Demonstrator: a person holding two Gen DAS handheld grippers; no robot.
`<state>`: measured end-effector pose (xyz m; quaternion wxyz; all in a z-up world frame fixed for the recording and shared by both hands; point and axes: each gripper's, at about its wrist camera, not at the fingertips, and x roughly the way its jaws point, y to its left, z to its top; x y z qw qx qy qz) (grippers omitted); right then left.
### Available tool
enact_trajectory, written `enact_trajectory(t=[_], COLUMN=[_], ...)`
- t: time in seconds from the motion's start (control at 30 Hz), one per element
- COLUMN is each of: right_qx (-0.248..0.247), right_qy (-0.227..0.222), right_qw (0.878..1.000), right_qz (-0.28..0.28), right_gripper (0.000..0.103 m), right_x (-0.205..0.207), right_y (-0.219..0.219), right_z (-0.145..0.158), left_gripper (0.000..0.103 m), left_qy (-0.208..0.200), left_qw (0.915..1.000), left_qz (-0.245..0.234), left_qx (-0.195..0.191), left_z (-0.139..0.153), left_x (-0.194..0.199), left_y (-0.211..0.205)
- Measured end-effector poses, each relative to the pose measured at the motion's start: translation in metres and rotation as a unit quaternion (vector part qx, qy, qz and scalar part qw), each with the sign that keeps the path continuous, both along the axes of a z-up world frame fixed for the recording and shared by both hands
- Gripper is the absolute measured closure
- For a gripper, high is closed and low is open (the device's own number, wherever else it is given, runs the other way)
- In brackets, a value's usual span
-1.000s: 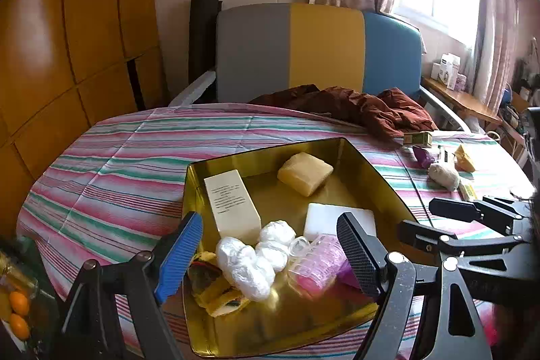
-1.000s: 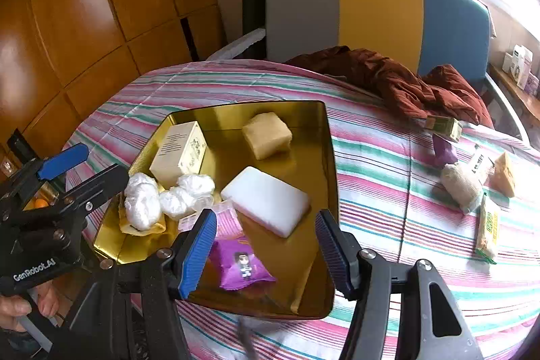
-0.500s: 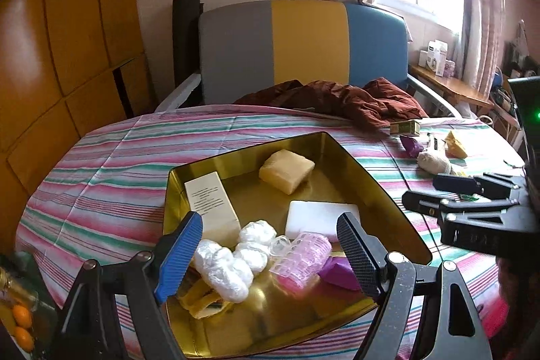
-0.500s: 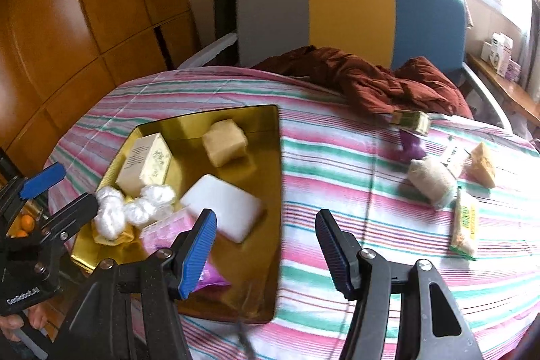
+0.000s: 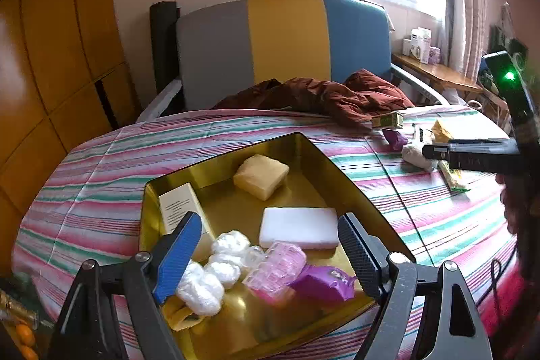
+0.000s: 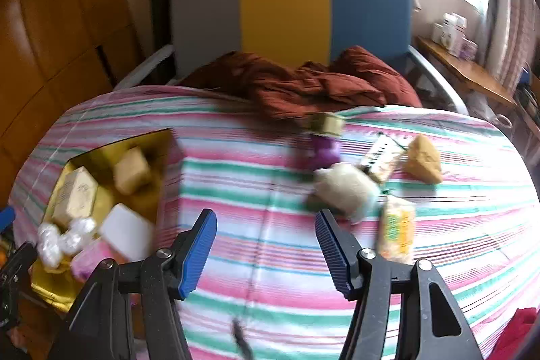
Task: Organize objects
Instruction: 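Move both grippers back to the items on the table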
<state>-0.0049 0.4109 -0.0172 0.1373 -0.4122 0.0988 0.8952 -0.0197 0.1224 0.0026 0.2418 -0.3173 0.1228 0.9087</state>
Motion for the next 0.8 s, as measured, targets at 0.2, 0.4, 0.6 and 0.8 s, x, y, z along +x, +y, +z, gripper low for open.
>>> enact_trajectory(t=[0.2,0.4,0.6,0.8], right_qx=[0.008,-0.034,-0.071,-0.08], right_qy=[-0.004,-0.012,-0.023,-0.056], right_qw=[0.999,0.994,0.989,0.983], right_qz=[-0.048,-0.105,-0.127,-0.157], right_gripper=[0.041,0.041,0.041,0.041], right_x=[-0.006,0.0,0.006,0.009], right_y=[0.053,0.097,0.113,0.123], right_z=[-0.011,-0.036,-0.044,-0.054], left_gripper=[0.018,0.018,0.018,0.018], left_qy=[0.002,0.001,-0.004,-0.006], left_qw=[0.9998,0.9994,0.9987,0.9974], left_qz=[-0.016,-0.029,-0.045,-0.065], left_qx=[-0.009,-0.018,-0.025,-0.032], left_z=[0.0,0.0,-0.002,-0.005], left_x=[0.0,-0.006,-0.011,-0.014], left_y=[0.018,0.037,0.062,0.088])
